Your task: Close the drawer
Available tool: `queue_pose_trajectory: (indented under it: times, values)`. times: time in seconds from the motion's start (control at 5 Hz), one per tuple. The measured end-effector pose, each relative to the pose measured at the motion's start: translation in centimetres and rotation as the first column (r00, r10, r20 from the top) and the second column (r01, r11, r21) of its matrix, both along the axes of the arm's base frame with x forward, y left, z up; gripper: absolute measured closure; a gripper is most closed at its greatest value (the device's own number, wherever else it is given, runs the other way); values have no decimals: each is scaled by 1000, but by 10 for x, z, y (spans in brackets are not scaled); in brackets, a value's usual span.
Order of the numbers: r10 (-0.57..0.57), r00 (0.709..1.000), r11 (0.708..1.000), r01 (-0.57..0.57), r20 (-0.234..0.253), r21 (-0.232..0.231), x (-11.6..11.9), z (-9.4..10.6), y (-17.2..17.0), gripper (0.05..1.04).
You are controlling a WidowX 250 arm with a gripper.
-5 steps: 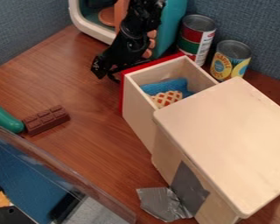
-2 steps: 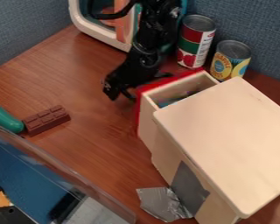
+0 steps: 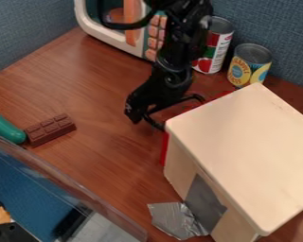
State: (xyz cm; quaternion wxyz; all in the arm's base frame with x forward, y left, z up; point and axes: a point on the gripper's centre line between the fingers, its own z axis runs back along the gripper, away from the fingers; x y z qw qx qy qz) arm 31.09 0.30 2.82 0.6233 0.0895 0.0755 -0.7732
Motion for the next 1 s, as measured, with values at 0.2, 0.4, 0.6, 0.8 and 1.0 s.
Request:
queue_pose_trajectory:
  times: [0.2, 0.4, 0.6, 0.8, 1.0]
  values:
    - [-22, 1000, 1000, 22, -2, 4, -10, -7, -12, 82]
    - [-18, 1000, 1000, 18, 20, -5, -8, -9, -18, 82]
    - [-1, 998, 1000, 0, 57, 7, -3, -16, -16, 83]
    - [131, 965, 983, -156, 229, 96, 8, -10, 6, 83]
    - [274, 839, 858, -434, 470, 274, 15, 26, 52, 83]
